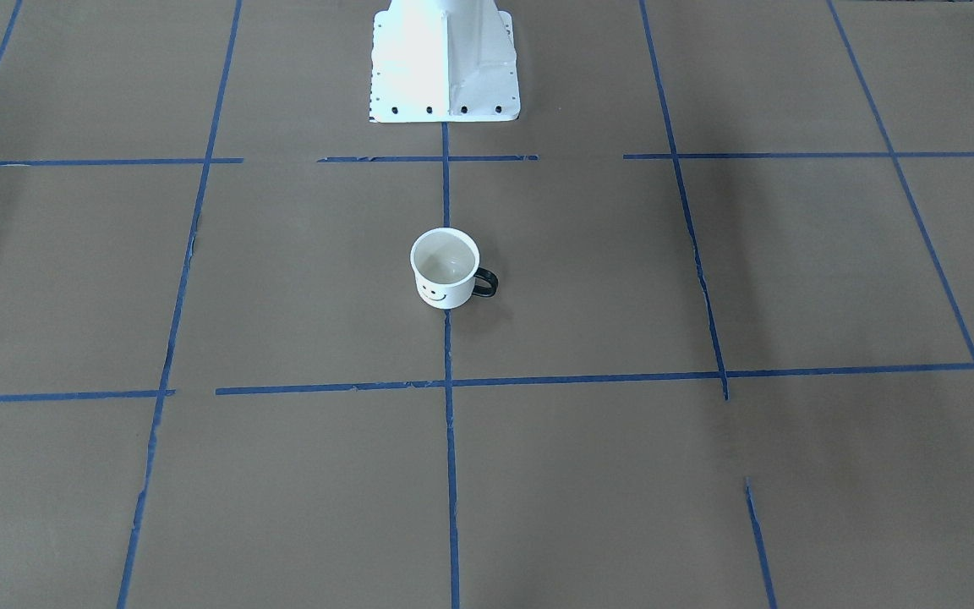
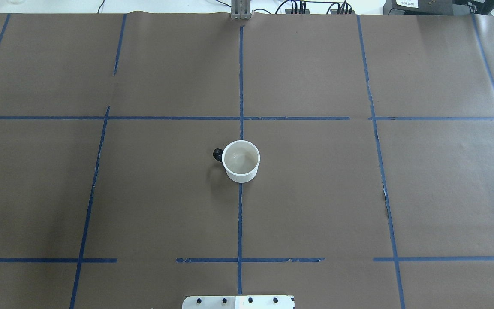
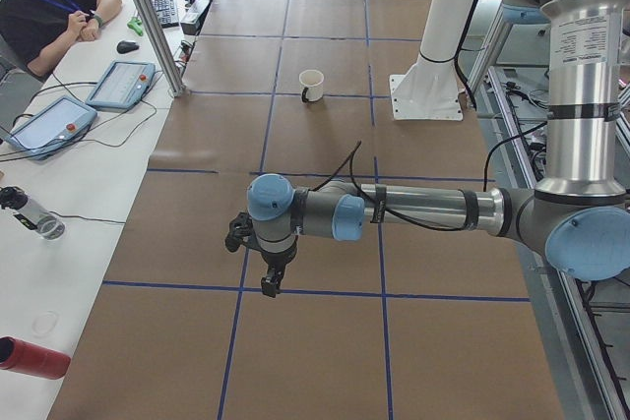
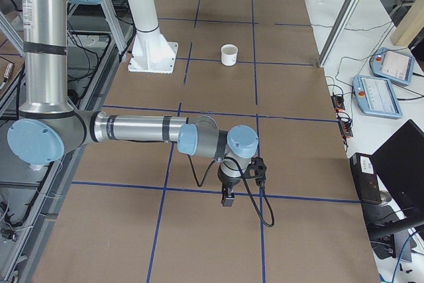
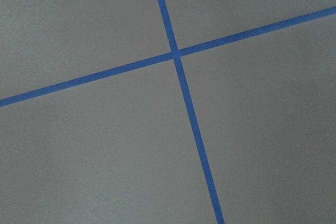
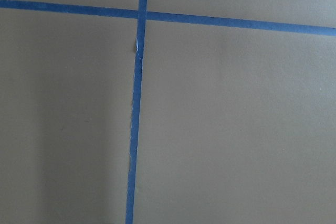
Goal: Flip mug
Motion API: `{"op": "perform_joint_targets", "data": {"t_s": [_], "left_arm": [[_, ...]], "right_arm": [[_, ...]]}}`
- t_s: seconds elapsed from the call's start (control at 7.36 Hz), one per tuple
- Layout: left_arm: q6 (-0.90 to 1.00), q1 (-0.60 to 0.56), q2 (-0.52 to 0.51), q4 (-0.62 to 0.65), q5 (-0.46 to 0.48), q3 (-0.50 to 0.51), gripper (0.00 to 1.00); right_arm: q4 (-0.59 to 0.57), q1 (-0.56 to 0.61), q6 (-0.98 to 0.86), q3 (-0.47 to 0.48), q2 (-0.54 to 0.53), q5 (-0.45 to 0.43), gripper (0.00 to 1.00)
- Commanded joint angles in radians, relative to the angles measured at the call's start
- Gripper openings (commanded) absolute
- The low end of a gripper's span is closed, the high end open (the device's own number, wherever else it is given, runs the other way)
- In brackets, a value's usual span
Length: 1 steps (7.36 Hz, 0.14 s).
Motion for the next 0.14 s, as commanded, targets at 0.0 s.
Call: {"op": "perform_joint_targets", "data": {"t_s": [0.0], "left_arm": [[0.000,0.000,0.000,0.000,0.000,0.000,1.00]], "right_arm": [[0.000,0.000,0.000,0.000,0.000,0.000,1.00]]}}
